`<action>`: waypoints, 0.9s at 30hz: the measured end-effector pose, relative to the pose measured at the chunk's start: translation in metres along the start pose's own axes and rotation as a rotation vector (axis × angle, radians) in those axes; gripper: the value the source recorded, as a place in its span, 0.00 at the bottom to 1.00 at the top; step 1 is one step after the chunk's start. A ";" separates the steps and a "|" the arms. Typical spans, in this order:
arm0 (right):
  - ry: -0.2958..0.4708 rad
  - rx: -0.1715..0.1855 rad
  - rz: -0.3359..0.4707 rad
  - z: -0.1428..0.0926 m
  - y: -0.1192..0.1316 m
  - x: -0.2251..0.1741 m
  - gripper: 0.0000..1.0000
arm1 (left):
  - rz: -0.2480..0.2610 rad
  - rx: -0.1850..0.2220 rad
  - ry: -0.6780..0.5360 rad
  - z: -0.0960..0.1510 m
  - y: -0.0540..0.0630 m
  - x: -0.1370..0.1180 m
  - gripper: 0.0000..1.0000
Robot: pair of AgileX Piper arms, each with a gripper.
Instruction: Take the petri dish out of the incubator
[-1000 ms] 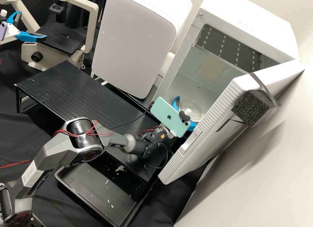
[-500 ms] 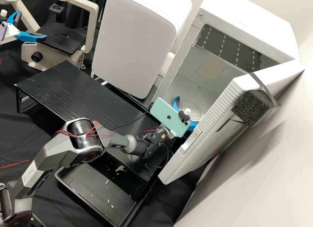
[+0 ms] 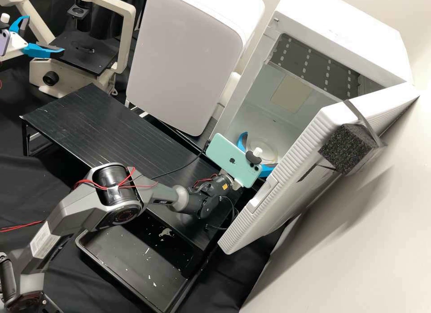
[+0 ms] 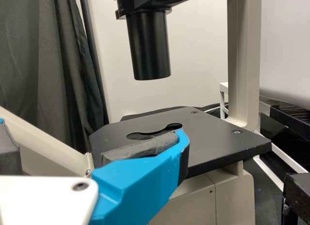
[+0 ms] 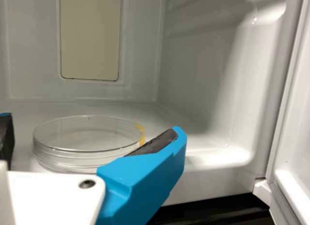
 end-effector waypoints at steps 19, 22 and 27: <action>0.003 -0.004 -0.003 0.004 0.004 0.001 0.00 | 0.000 0.000 0.000 0.000 0.000 0.000 1.00; 0.002 0.004 -0.004 0.005 0.004 0.001 0.00 | 0.000 0.000 0.000 0.000 0.000 0.000 1.00; 0.003 0.001 -0.006 0.004 0.004 0.001 0.00 | 0.000 0.000 0.000 0.000 0.000 0.000 1.00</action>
